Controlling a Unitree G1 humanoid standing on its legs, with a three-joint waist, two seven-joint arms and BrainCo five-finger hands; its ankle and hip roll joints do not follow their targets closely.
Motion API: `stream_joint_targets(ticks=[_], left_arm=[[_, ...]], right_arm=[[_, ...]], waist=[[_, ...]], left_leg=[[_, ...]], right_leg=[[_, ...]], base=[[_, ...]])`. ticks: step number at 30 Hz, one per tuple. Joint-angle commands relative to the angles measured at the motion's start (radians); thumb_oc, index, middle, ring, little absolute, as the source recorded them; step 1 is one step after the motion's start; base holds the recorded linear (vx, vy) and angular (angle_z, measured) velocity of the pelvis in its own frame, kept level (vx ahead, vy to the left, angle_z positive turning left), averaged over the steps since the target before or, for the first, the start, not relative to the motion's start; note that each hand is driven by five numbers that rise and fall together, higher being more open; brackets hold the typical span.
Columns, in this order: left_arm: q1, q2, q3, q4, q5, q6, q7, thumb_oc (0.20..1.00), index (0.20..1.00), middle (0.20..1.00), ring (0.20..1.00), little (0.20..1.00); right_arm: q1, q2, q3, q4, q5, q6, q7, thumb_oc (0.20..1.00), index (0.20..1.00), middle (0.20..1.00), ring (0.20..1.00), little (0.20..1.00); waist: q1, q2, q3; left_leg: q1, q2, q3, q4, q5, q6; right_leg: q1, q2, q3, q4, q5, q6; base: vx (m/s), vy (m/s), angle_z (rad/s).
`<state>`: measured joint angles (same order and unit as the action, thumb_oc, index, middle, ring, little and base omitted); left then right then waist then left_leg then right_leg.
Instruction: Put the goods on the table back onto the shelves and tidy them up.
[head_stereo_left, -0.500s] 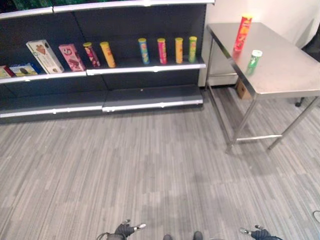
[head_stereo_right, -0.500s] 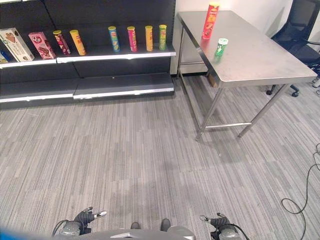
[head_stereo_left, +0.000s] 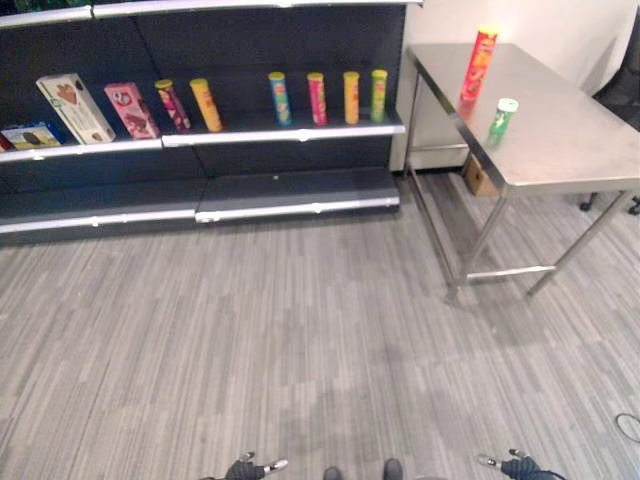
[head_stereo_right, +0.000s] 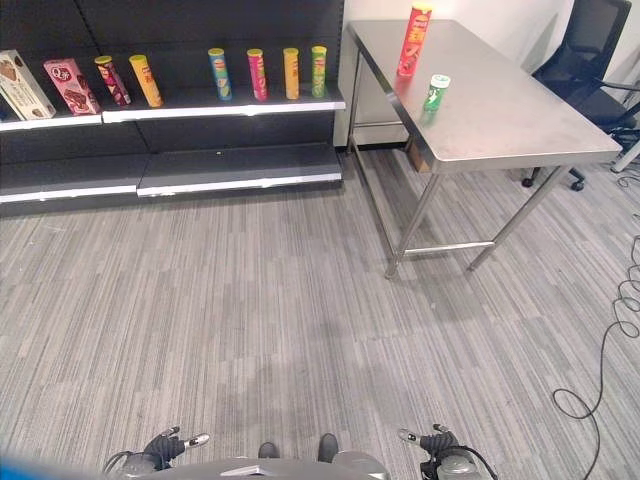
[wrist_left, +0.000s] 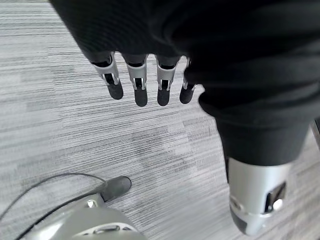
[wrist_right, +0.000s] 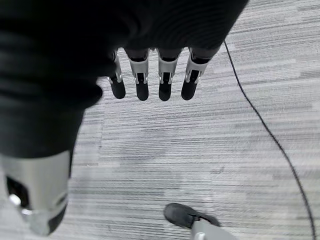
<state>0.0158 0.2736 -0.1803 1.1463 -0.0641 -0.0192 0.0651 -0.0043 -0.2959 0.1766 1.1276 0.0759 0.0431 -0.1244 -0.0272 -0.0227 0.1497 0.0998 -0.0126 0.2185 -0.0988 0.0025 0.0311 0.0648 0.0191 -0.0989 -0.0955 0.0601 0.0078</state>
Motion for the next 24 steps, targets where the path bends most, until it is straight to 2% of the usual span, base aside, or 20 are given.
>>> stream_joint_targets(ticks=[1,2,4,5,6,7,9,11,13,14,15,16,17,19,20,21,22,24], left_arm=[[-0.054,0.018,-0.002,0.030,0.030,-0.018,0.007,1.000,1.000,1.000,1.000,1.000],[-0.058,0.022,-0.002,0.029,0.031,-0.017,0.005,1.000,1.000,1.000,1.000,1.000],[-0.060,0.025,-0.004,0.032,0.042,-0.018,0.004,1.000,1.000,1.000,1.000,1.000],[-0.060,0.025,-0.004,0.032,0.042,-0.018,0.004,1.000,1.000,1.000,1.000,1.000],[-0.064,0.027,-0.006,0.034,0.045,-0.014,0.006,1.000,1.000,1.000,1.000,1.000],[-0.066,0.028,-0.006,0.030,0.042,-0.015,0.006,1.000,1.000,1.000,1.000,1.000],[-0.066,0.028,-0.007,0.029,0.040,-0.017,0.007,1.000,1.000,1.000,1.000,1.000],[-0.076,0.028,-0.011,0.027,0.036,-0.023,0.012,1.000,1.000,1.000,1.000,1.000],[-0.088,0.027,-0.014,0.030,0.035,-0.020,0.014,1.000,1.000,1.000,1.000,1.000],[-0.098,0.025,-0.010,0.033,0.041,-0.020,0.015,1.000,1.000,1.000,1.000,1.000],[-0.098,0.025,-0.010,0.033,0.041,-0.020,0.015,1.000,1.000,1.000,1.000,1.000],[-0.103,0.024,-0.010,0.033,0.044,-0.022,0.015,1.000,1.000,1.000,1.000,1.000],[-0.105,0.023,-0.011,0.032,0.050,-0.022,0.014,1.000,1.000,1.000,1.000,1.000],[-0.106,0.019,-0.013,0.029,0.051,-0.027,0.012,1.000,1.000,1.000,1.000,1.000],[-0.103,0.012,-0.016,0.039,0.055,-0.027,0.013,1.000,1.000,1.000,1.000,1.000],[-0.104,0.009,-0.018,0.045,0.058,-0.027,0.012,1.000,1.000,1.000,1.000,1.000],[-0.104,0.009,-0.018,0.045,0.058,-0.027,0.012,1.000,1.000,1.000,1.000,1.000],[-0.110,-0.002,-0.028,0.044,0.057,-0.027,0.011,1.000,1.000,1.000,1.000,1.000]], right_arm=[[-0.067,-0.025,0.010,0.009,-0.027,-0.012,-0.013,1.000,1.000,1.000,1.000,1.000],[-0.071,-0.025,0.005,0.006,-0.022,-0.012,-0.009,1.000,1.000,1.000,1.000,1.000],[-0.067,-0.026,-0.007,0.006,-0.014,-0.013,-0.009,1.000,1.000,1.000,1.000,1.000],[-0.067,-0.026,-0.007,0.006,-0.014,-0.013,-0.009,1.000,1.000,1.000,1.000,1.000],[-0.061,-0.027,-0.017,0.007,-0.003,-0.013,-0.010,1.000,1.000,1.000,1.000,1.000],[-0.059,-0.028,-0.023,0.011,0.006,-0.016,-0.011,1.000,1.000,1.000,1.000,1.000],[-0.057,-0.030,-0.029,0.015,0.014,-0.018,-0.012,1.000,1.000,1.000,1.000,1.000],[-0.061,-0.039,-0.037,0.010,0.031,-0.024,-0.020,1.000,1.000,1.000,1.000,1.000],[-0.064,-0.042,-0.042,0.000,0.039,-0.021,-0.025,1.000,1.000,1.000,1.000,1.000],[-0.063,-0.041,-0.049,-0.009,0.045,-0.017,-0.028,1.000,1.000,1.000,1.000,1.000],[-0.063,-0.041,-0.049,-0.009,0.045,-0.017,-0.028,1.000,1.000,1.000,1.000,1.000],[-0.063,-0.040,-0.049,-0.010,0.043,-0.016,-0.028,1.000,1.000,1.000,1.000,1.000],[-0.062,-0.042,-0.050,-0.011,0.037,-0.014,-0.029,1.000,1.000,1.000,1.000,1.000],[-0.054,-0.047,-0.054,-0.009,0.035,-0.018,-0.026,1.000,1.000,1.000,1.000,1.000],[-0.049,-0.049,-0.051,-0.005,0.035,-0.020,-0.022,1.000,1.000,1.000,1.000,1.000],[-0.049,-0.053,-0.053,-0.004,0.036,-0.022,-0.022,1.000,1.000,1.000,1.000,1.000],[-0.049,-0.053,-0.053,-0.004,0.036,-0.022,-0.022,1.000,1.000,1.000,1.000,1.000],[-0.046,-0.069,-0.045,-0.002,0.038,-0.026,-0.016,1.000,1.000,1.000,1.000,1.000]], waist=[[-0.014,0.023,0.033],[-0.015,0.031,0.049],[-0.018,0.035,0.065],[-0.018,0.034,0.065],[-0.029,0.034,0.085],[-0.030,0.034,0.093],[-0.033,0.036,0.097],[-0.037,0.049,0.105],[-0.043,0.050,0.113],[-0.053,0.042,0.119],[-0.051,0.041,0.118],[-0.052,0.037,0.117],[-0.051,0.035,0.117],[-0.049,0.030,0.108],[-0.056,0.028,0.092],[-0.058,0.027,0.083],[-0.059,0.028,0.083],[-0.068,0.040,0.057]], left_leg=[[0.015,-0.026,-0.030,0.011,-0.115,0.017],[0.017,-0.033,-0.030,0.011,-0.119,0.032],[0.033,-0.046,-0.031,0.011,-0.126,0.046],[0.032,-0.048,-0.030,0.011,-0.126,0.047],[0.053,-0.062,-0.037,0.011,-0.132,0.059],[0.055,-0.068,-0.037,0.011,-0.132,0.063],[0.060,-0.068,-0.038,0.011,-0.136,0.064],[0.070,-0.060,-0.037,0.011,-0.146,0.054],[0.078,-0.062,-0.046,0.011,-0.153,0.049],[0.095,-0.070,-0.051,0.011,-0.165,0.039],[0.094,-0.070,-0.049,0.011,-0.165,0.039],[0.106,-0.075,-0.048,0.011,-0.175,0.034],[0.116,-0.077,-0.046,0.011,-0.181,0.031],[0.135,-0.083,-0.056,0.011,-0.201,0.024],[0.163,-0.079,-0.077,0.011,-0.222,0.023],[0.171,-0.072,-0.082,0.011,-0.224,0.018],[0.171,-0.072,-0.083,0.011,-0.224,0.018],[0.194,-0.039,-0.099,0.022,-0.209,-0.003]], right_leg=[[-0.022,-0.076,-0.042,0.123,-0.146,0.094],[-0.075,-0.084,-0.038,0.231,-0.167,0.101],[-0.138,-0.105,-0.030,0.369,-0.151,0.116],[-0.142,-0.106,-0.029,0.375,-0.154,0.117],[-0.206,-0.123,-0.017,0.515,-0.100,0.123],[-0.247,-0.127,-0.005,0.578,-0.086,0.123],[-0.279,-0.126,0.000,0.609,-0.085,0.115],[-0.302,-0.094,-0.006,0.455,-0.093,0.103],[-0.301,-0.067,0.015,0.282,-0.050,0.116],[-0.301,-0.048,0.054,0.092,0.001,0.140],[-0.301,-0.048,0.056,0.087,0.004,0.140],[-0.303,-0.043,0.063,0.015,0.020,0.151],[-0.318,-0.044,0.057,0.008,0.011,0.159],[-0.313,-0.053,0.019,0.008,-0.006,0.163],[-0.281,-0.050,-0.004,0.008,0.022,0.148],[-0.271,-0.043,0.004,0.008,0.032,0.144],[-0.270,-0.043,0.003,0.008,0.031,0.144],[-0.232,-0.016,0.007,0.008,0.042,0.118]], base=[[-0.06,0.192,-0.30],[-0.01,0.159,-0.29],[0.00,0.165,-0.34],[0.01,0.146,-0.34],[0.01,0.124,-0.22],[0.04,0.146,-0.06],[0.06,0.048,-0.07],[0.14,-0.001,0.07],[0.19,-0.077,0.01],[0.19,-0.088,-0.06],[0.25,-0.104,0.03],[0.17,-0.067,0.11],[0.28,-0.111,0.20],[0.41,-0.183,0.09],[0.55,-0.269,-0.01],[0.42,-0.212,0.24],[0.43,-0.240,0.58],[0.43,-0.250,0.65]])
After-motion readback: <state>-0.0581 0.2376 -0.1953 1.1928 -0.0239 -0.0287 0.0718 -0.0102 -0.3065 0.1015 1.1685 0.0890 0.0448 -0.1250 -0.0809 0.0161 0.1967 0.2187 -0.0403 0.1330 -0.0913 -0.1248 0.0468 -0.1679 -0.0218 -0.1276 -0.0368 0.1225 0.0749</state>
